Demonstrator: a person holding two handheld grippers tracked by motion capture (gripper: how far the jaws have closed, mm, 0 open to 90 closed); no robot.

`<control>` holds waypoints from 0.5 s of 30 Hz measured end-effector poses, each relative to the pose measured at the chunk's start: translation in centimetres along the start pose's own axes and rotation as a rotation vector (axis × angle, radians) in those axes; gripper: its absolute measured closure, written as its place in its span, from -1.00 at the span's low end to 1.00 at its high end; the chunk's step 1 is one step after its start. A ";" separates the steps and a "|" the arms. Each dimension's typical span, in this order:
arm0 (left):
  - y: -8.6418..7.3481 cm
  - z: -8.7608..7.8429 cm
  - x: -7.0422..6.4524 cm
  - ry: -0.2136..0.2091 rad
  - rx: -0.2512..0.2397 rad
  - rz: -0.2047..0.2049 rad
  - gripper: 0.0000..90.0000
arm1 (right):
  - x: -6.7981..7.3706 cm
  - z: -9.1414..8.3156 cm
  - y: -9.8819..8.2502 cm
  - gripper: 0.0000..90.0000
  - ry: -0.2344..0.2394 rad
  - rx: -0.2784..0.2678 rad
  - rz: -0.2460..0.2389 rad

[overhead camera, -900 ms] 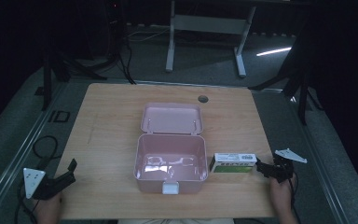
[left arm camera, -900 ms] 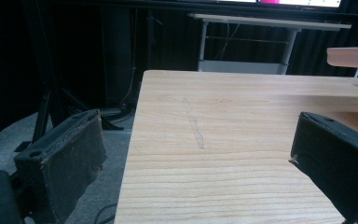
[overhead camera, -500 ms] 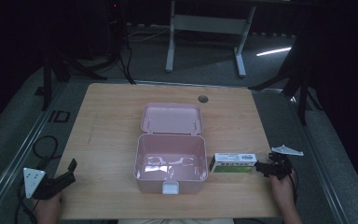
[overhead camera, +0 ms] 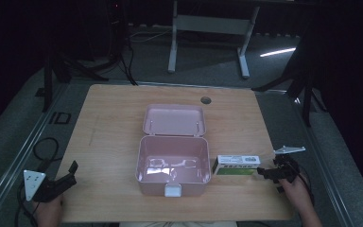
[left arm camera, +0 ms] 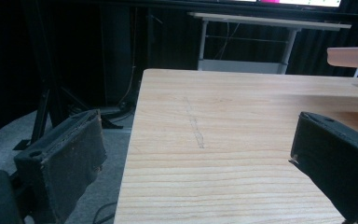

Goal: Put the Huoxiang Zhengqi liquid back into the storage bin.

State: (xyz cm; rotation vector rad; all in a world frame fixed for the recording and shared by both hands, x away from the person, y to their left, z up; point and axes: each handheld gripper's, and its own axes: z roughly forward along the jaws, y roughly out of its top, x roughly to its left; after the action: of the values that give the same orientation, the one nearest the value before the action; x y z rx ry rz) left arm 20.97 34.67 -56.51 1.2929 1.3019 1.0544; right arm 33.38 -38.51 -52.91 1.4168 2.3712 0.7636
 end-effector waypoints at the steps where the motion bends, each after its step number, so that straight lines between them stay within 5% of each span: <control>1: 0.0 0.0 0.0 -0.001 0.000 0.000 -0.93 | 0.0 -0.1 0.1 -0.75 0.014 0.019 -0.010; 15: 0.0 0.0 0.0 -0.006 0.001 -0.002 -0.93 | 1.3 -1.3 0.6 -0.74 0.132 0.226 -0.194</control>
State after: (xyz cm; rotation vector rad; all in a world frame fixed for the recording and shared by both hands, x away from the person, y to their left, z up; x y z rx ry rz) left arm 20.96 34.69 -56.51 1.2950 1.2989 1.0475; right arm 32.58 -37.52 -51.41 1.2236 2.7208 0.5693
